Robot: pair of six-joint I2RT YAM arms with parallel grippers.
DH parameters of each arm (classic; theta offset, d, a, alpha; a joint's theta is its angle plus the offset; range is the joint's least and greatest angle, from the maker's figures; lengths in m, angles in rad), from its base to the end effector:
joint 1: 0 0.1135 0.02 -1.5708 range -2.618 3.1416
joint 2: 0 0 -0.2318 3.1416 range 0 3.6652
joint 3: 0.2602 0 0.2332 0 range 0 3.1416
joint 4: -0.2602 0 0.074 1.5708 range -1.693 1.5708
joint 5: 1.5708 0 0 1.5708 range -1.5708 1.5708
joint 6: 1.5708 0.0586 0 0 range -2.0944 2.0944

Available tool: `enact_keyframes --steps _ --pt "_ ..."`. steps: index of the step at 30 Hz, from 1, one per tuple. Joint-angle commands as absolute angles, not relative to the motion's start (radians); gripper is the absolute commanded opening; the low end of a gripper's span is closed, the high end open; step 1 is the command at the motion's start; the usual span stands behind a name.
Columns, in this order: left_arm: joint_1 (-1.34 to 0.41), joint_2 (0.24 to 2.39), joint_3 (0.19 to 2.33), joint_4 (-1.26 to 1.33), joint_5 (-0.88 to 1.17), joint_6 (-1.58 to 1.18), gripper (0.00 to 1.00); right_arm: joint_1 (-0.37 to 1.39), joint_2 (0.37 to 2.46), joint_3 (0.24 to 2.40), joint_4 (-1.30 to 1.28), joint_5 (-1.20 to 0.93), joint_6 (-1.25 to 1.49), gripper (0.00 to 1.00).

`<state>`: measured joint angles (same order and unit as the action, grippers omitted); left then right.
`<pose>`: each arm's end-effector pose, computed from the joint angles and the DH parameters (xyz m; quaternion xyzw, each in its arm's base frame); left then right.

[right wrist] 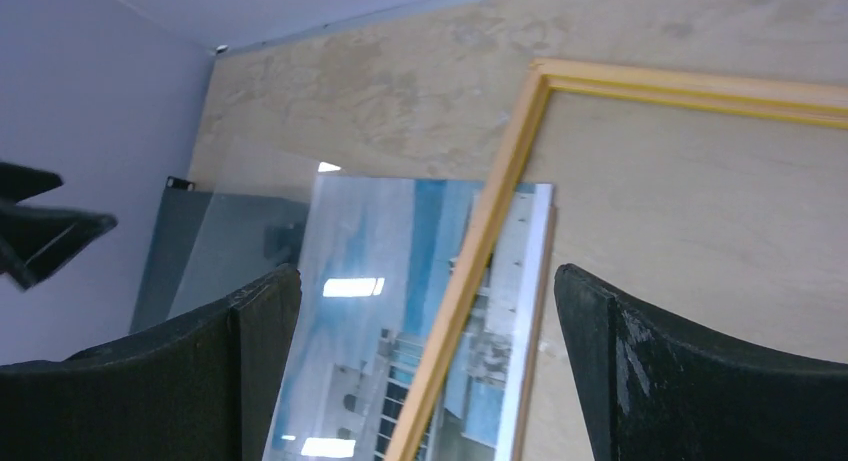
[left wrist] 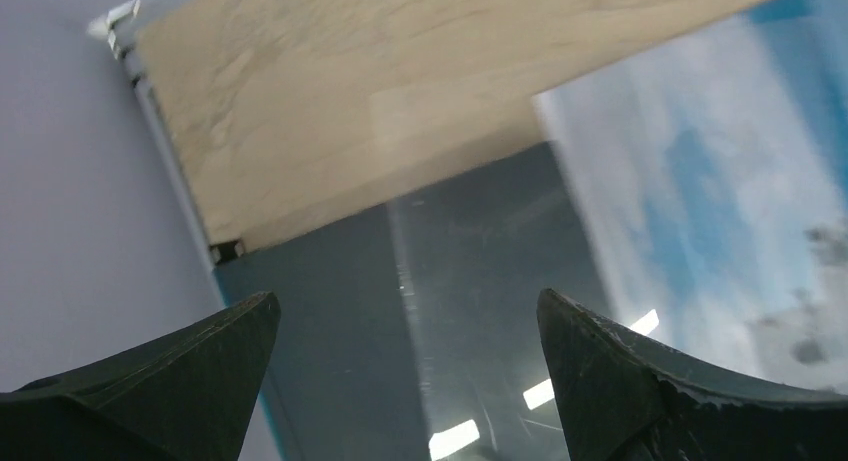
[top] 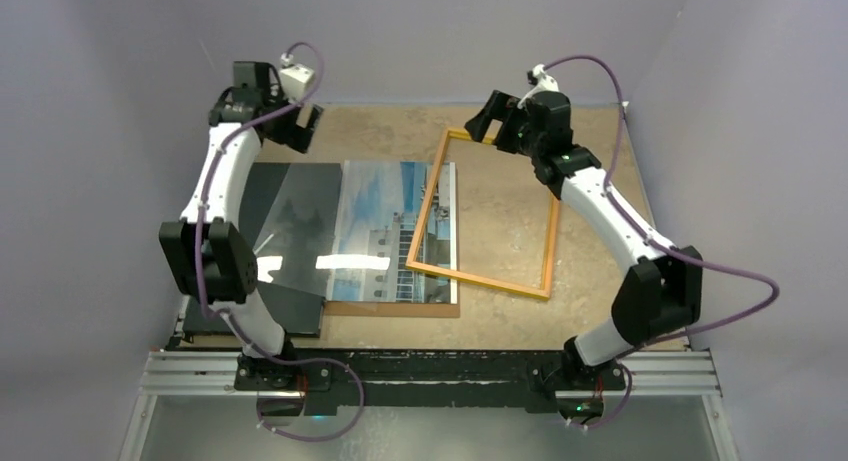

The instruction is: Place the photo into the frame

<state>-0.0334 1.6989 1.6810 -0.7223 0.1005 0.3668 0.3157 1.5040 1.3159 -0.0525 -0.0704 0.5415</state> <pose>0.3733 -0.0184 0.3101 0.2015 0.8916 0.0215 0.4050 0.3464 0.1175 0.3300 0.0670 0.7838 0.2815 0.5495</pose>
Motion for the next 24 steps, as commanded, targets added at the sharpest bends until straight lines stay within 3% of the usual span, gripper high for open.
enact_keyframes --steps 1,5,11,24 --pt "0.136 1.894 1.847 -0.923 0.191 0.357 1.00 0.437 1.633 1.394 0.020 -0.136 0.595 0.99" --pt "0.225 2.014 1.942 -1.040 0.303 0.372 0.92 0.524 1.696 1.361 0.123 -0.168 0.648 0.99" --pt "0.266 2.057 1.894 -1.073 0.358 0.431 0.90 0.643 1.882 1.420 0.153 -0.211 0.685 0.99" --pt "0.277 2.116 1.844 -1.100 0.435 0.479 0.83 0.666 1.953 1.348 0.152 -0.252 0.722 0.99"
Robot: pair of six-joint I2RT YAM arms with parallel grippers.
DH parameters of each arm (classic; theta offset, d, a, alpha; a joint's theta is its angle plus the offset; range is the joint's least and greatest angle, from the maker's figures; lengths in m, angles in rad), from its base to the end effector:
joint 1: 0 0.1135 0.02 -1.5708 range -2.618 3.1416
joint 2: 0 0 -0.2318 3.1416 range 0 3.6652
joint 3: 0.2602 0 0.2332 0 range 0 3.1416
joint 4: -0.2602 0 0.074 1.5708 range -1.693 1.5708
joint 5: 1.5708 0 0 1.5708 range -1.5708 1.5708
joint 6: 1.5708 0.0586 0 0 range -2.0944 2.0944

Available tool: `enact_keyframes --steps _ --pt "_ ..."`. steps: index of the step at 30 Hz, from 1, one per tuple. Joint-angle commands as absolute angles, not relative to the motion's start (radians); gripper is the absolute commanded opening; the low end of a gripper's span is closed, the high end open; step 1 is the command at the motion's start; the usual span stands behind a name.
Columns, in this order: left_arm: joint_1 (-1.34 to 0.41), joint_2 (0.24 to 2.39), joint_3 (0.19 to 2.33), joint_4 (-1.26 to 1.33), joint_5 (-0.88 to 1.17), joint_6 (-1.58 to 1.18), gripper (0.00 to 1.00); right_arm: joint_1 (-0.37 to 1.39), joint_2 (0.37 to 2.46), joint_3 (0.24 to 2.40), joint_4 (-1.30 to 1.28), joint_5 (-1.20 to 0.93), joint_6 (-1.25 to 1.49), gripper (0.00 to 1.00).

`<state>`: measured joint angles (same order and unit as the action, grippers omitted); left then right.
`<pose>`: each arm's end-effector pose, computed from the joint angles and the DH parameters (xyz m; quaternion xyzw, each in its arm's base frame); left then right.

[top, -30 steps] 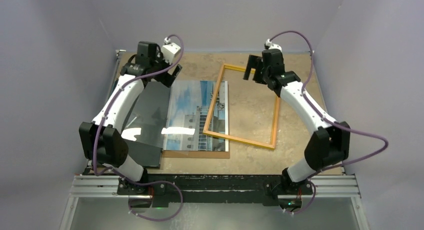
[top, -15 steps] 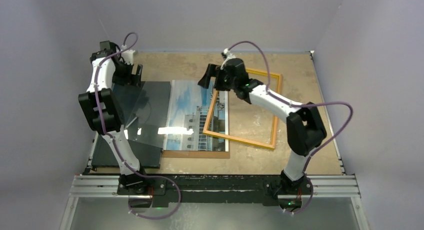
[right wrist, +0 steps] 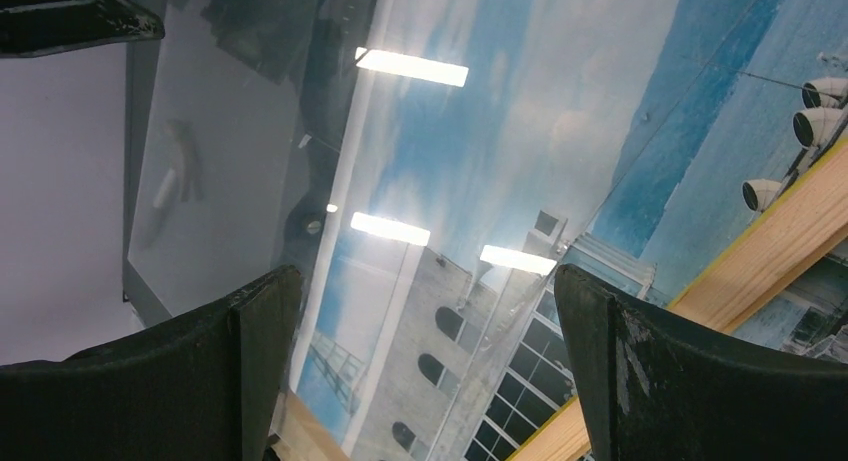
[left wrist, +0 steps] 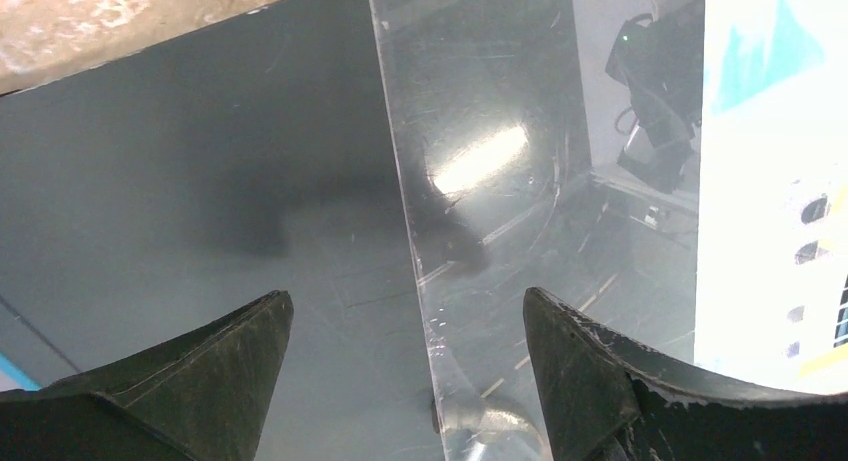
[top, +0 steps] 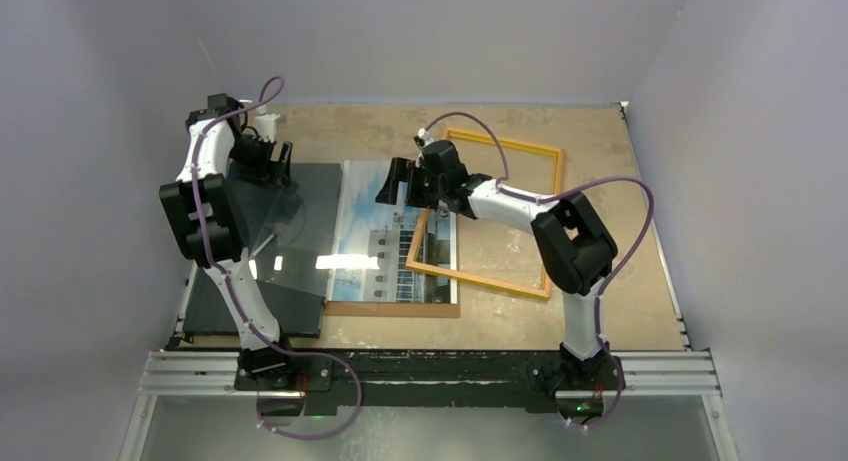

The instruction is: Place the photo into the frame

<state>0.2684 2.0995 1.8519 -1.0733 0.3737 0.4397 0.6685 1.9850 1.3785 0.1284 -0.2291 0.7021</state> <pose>0.3932 0.0859 0.1920 0.1065 0.9694 -0.1304 0.1788 0.3441 0.2887 0.1862 -0.0451 0.8497 0.4023 0.3378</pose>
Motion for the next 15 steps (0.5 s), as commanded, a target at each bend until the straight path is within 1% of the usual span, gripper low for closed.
enact_keyframes --steps 1,10,15 --pt "0.278 2.118 1.842 -1.104 0.440 0.482 0.81 0.666 1.953 1.340 0.150 -0.255 0.723 0.99" --pt "0.282 2.144 1.837 -1.145 0.494 0.514 0.60 0.666 1.975 1.306 0.108 -0.256 0.724 0.99" --pt "0.285 2.150 1.838 -1.150 0.513 0.518 0.55 0.666 1.993 1.292 0.108 -0.256 0.730 0.99"
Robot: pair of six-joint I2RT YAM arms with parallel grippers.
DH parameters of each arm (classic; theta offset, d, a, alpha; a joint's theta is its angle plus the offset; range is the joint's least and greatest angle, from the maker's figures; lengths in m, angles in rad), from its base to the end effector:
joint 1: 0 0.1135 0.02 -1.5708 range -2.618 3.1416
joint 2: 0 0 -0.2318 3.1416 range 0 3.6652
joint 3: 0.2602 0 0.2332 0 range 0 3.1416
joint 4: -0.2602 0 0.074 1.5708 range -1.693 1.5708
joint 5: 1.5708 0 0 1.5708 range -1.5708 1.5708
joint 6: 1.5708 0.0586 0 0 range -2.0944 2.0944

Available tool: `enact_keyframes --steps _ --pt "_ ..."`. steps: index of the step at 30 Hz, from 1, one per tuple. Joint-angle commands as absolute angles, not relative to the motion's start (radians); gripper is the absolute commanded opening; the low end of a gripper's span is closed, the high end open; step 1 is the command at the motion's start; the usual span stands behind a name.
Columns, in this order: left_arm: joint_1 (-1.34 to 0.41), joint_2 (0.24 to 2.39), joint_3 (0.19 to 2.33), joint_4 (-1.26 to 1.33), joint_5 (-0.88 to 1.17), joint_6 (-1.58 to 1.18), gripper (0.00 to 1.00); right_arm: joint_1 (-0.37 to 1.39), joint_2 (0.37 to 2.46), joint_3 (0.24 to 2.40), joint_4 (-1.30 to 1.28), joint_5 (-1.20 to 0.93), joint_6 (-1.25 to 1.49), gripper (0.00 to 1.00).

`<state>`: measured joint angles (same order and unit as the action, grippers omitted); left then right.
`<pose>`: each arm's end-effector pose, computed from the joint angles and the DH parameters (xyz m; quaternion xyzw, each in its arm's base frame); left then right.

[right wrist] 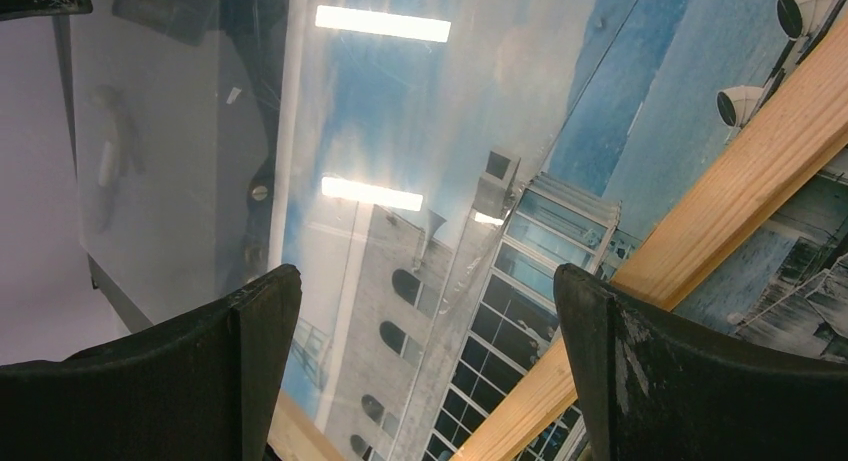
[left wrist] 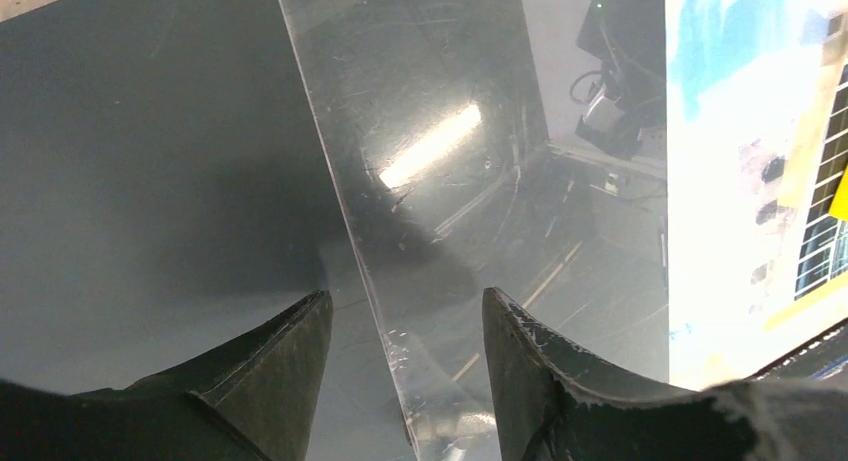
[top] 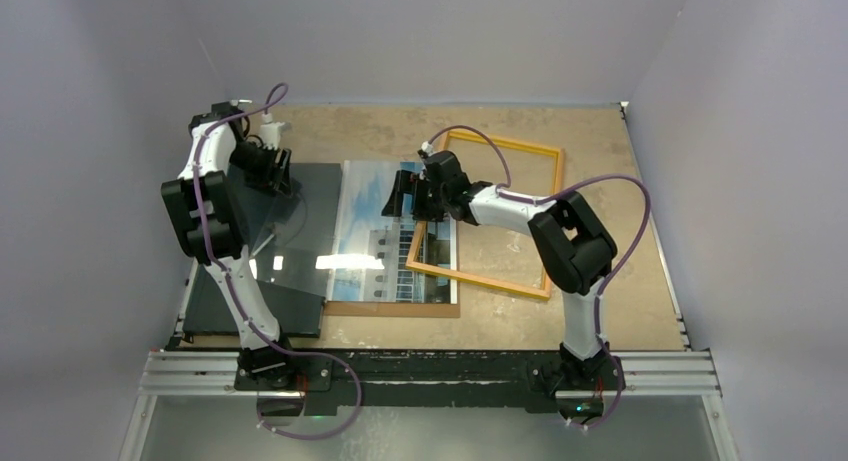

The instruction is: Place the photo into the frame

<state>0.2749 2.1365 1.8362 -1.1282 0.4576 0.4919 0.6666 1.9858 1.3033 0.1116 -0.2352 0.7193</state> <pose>0.3874 0.0824 0.1745 0.1212 0.9640 -0.1839 0.1488 0.3345 0.2806 0.1593 -0.0333 0.8727 0.3833 0.3005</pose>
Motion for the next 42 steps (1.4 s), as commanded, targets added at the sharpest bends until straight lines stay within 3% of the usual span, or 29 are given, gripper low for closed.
enact_keyframes --steps 1,19,33,38,42 --pt "0.286 2.153 1.841 -1.154 0.518 0.518 0.53 0.666 1.998 1.290 0.110 -0.257 0.732 0.99" --pt "0.295 2.126 1.902 -1.265 0.742 0.497 0.26 0.666 2.087 1.283 0.119 -0.275 0.754 0.99" --pt "0.293 2.141 1.879 -1.323 0.878 0.506 0.21 0.675 2.128 1.289 0.122 -0.293 0.769 0.99" --pt "0.291 2.139 1.868 -1.325 0.906 0.496 0.01 0.676 2.127 1.282 0.135 -0.313 0.771 0.99" --pt "0.291 2.078 1.868 -1.258 0.859 0.422 0.00 0.676 2.077 1.294 0.129 -0.359 0.776 0.99"
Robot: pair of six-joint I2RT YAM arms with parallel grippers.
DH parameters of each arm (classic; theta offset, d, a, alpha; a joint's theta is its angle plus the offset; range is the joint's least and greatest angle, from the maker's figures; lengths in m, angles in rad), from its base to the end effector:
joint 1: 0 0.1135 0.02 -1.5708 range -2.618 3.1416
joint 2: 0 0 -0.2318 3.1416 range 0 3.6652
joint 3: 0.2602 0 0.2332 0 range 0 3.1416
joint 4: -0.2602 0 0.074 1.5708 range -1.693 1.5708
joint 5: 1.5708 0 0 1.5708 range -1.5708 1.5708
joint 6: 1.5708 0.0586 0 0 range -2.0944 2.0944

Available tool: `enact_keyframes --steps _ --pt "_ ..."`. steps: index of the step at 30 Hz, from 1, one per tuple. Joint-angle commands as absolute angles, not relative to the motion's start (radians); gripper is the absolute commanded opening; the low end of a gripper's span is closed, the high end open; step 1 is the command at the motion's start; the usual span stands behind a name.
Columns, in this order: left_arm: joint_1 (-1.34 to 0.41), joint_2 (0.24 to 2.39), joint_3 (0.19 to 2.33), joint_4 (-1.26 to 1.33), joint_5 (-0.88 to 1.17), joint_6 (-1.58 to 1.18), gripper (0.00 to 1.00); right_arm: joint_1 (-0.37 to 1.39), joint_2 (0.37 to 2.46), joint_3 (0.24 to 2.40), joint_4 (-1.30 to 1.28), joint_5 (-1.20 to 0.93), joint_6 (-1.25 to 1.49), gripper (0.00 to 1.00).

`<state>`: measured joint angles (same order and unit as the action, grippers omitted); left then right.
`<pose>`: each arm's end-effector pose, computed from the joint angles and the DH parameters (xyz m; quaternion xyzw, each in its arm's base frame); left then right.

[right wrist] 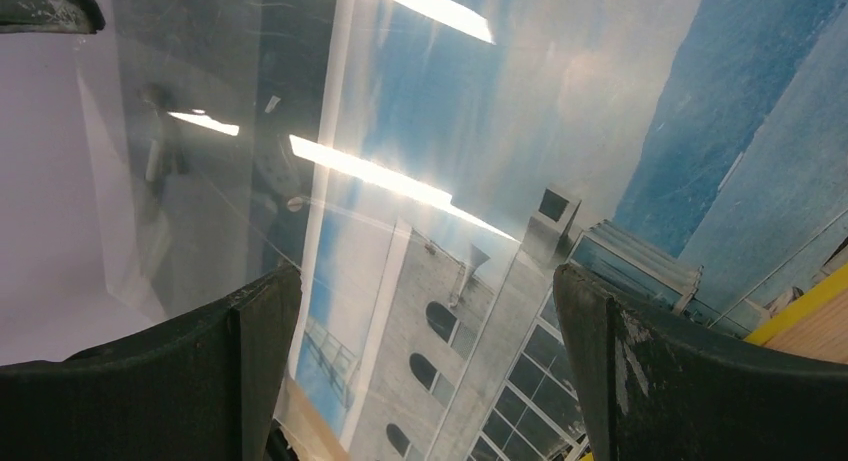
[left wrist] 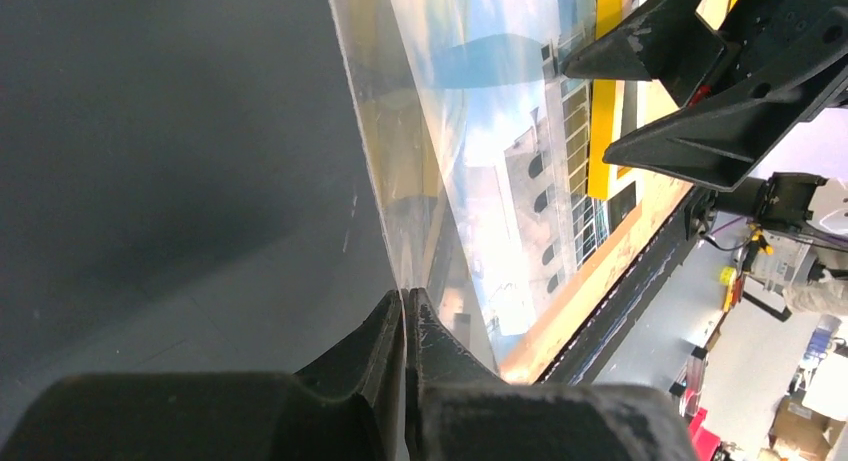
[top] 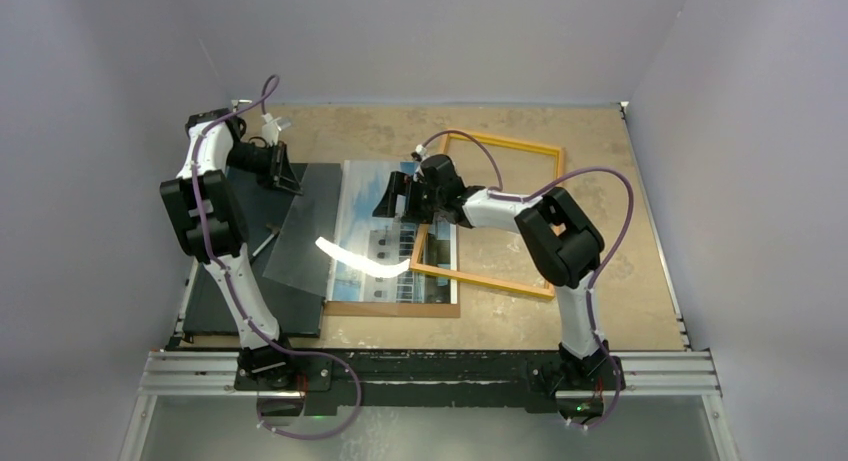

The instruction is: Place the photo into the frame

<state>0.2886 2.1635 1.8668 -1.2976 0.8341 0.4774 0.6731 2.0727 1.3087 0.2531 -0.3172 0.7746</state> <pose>0.3765 0.0665 0.1839 0.0814 0.9106 -0.3797 0.1414 0.3396 0.2941 0.1407 -0.0365 0.8550 0.4327 0.2837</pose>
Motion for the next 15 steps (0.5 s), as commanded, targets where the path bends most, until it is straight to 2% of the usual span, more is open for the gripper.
enact_keyframes --steps 1,4,8,15 --pt "0.288 2.052 1.871 -1.226 0.841 0.401 0.00 0.675 2.059 1.299 0.130 -0.362 0.775 0.99" --pt "0.275 1.955 1.887 -1.163 0.790 0.359 0.00 0.671 2.001 1.311 0.139 -0.366 0.771 0.99" --pt "0.272 1.852 1.902 -1.144 0.830 0.368 0.00 0.654 1.944 1.292 0.194 -0.408 0.775 0.99" --pt "0.272 1.767 1.905 -1.149 0.828 0.323 0.00 0.637 1.911 1.170 0.416 -0.479 0.835 0.99"
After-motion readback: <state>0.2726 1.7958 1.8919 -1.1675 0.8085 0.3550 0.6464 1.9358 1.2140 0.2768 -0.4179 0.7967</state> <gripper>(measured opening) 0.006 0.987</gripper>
